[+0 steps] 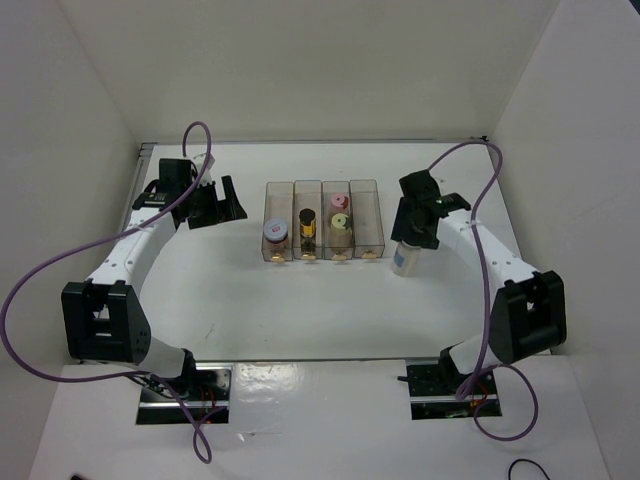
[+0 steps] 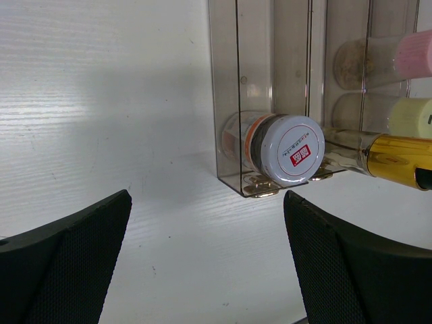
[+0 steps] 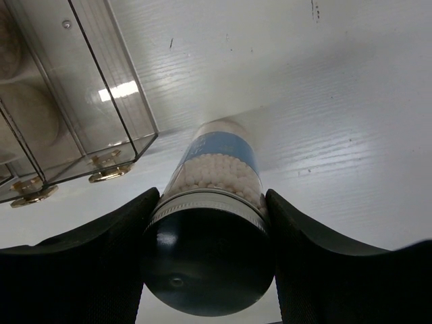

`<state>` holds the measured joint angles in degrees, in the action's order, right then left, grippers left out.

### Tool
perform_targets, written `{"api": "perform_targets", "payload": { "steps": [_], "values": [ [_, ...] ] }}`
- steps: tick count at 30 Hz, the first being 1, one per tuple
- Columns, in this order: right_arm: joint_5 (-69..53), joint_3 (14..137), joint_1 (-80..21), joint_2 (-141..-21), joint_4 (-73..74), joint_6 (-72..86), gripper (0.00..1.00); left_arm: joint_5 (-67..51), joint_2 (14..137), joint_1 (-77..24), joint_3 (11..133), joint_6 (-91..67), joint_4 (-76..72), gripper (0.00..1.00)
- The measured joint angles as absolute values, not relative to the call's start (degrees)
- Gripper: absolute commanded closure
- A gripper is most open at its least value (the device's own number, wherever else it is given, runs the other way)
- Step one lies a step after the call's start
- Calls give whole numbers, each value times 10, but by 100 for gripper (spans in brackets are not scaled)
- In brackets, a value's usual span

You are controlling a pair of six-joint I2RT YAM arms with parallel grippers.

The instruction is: Organize the condiment bottles

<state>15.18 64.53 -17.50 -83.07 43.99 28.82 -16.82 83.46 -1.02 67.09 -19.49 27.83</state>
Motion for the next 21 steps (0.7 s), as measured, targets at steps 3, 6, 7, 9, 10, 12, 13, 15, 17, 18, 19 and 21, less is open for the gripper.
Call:
{"api": "perform_targets", "payload": {
  "steps": [3,6,7,9,10,12,13,15,17,18,19,21],
  "values": [
    [153,664,-175,-831,458,286,73,-168,835,-10,671,-195,278,1],
    [153,693,-175,-830,472,282,73,-168,835,-10,671,-195,278,1],
    [152,705,-175,-830,476,280,73,-168,835,-10,671,-195,278,1],
    [150,733,-175,-830,485,273,73,-168,835,-10,671,-195,278,1],
    [149,746,-175,-830,488,271,73,-168,835,-10,671,-195,278,1],
    [146,779,-175,-832,495,261,73,-168,835,-10,671,-195,278,1],
    [145,799,-175,-834,502,258,73,-168,835,-10,671,-195,278,1],
    [145,840,-175,-844,510,248,73,-168,835,-10,671,-195,278,1],
    [145,880,-175,-858,515,239,73,-168,835,-10,671,-195,278,1],
    [144,894,-175,-865,515,234,73,-168,835,-10,671,-195,278,1],
    [144,909,-176,-874,517,230,73,-168,835,-10,671,-195,278,1],
    [142,931,-178,-889,518,225,73,-168,835,-10,671,-195,278,1]
  ]
}}
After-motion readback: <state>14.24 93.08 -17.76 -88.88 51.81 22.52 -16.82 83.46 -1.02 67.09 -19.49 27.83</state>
